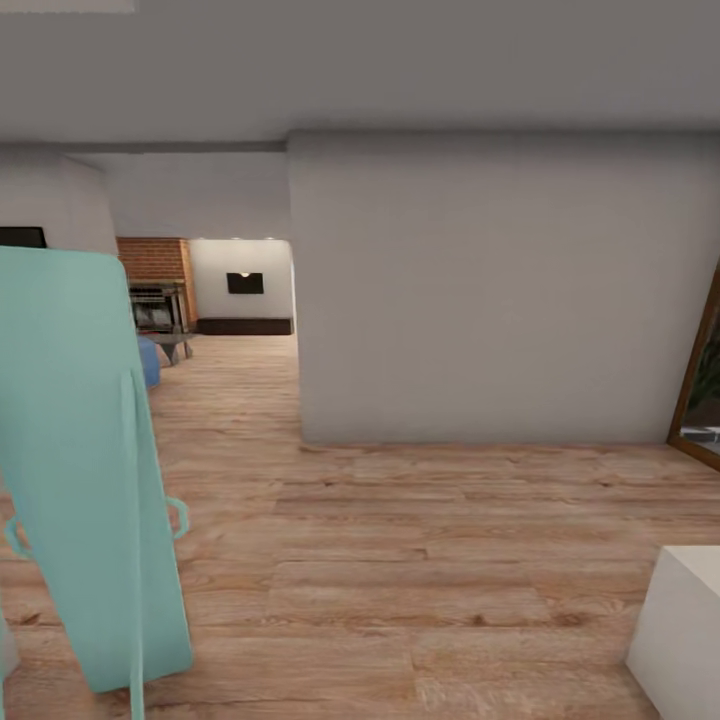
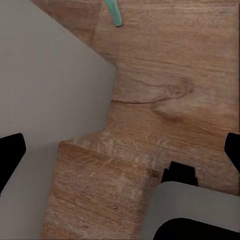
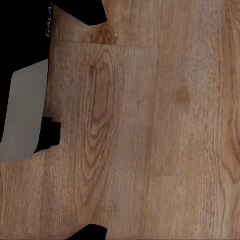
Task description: Move the two storage containers from the living room to the garage. In the garage, place one container on the floor and stack the other container on top of it (either order is fine).
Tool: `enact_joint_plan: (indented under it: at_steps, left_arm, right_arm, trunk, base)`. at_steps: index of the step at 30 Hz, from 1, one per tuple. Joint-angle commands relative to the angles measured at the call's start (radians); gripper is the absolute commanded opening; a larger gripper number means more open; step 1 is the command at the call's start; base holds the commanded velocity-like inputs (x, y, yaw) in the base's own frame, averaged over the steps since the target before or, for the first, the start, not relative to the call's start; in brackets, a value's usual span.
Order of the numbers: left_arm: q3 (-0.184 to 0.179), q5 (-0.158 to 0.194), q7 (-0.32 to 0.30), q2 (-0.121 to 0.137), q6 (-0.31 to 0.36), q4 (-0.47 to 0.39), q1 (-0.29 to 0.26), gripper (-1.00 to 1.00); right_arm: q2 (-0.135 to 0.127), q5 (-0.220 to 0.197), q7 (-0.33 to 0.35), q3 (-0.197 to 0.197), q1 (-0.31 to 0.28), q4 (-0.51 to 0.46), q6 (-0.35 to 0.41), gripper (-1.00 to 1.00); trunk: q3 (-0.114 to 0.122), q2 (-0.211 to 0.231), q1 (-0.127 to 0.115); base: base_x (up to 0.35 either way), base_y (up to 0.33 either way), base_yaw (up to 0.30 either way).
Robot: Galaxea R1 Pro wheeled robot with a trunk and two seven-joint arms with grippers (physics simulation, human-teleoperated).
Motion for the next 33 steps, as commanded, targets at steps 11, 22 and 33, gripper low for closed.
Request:
enact_joint_plan:
  at_steps: [11,22,33]
  left_arm:
    - [-0.002,0.010,-0.001,0.000,-0.009,0.005,-0.002,1.00]
    - [-0.002,0.010,-0.001,0.001,-0.009,0.005,-0.002,1.00]
    - [-0.002,0.010,-0.001,0.000,-0.009,0.005,-0.002,1.00]
  right_arm:
    - [-0.002,0.006,0.000,-0.001,-0.002,0.004,-0.007,1.00]
    - [-0.002,0.003,0.000,0.000,-0.002,0.005,-0.007,1.00]
    - [-0.003,0.003,0.000,-0.001,-0.002,0.005,-0.007,1.00]
  trunk:
    - [-0.001,-0.001,0.001]
    - [-0.001,-0.001,0.001]
    - [-0.001,-0.001,0.001]
  base:
    - [0.341,0.000,0.000]
    - [0.341,0.000,0.000]
    - [0.341,0.000,0.000]
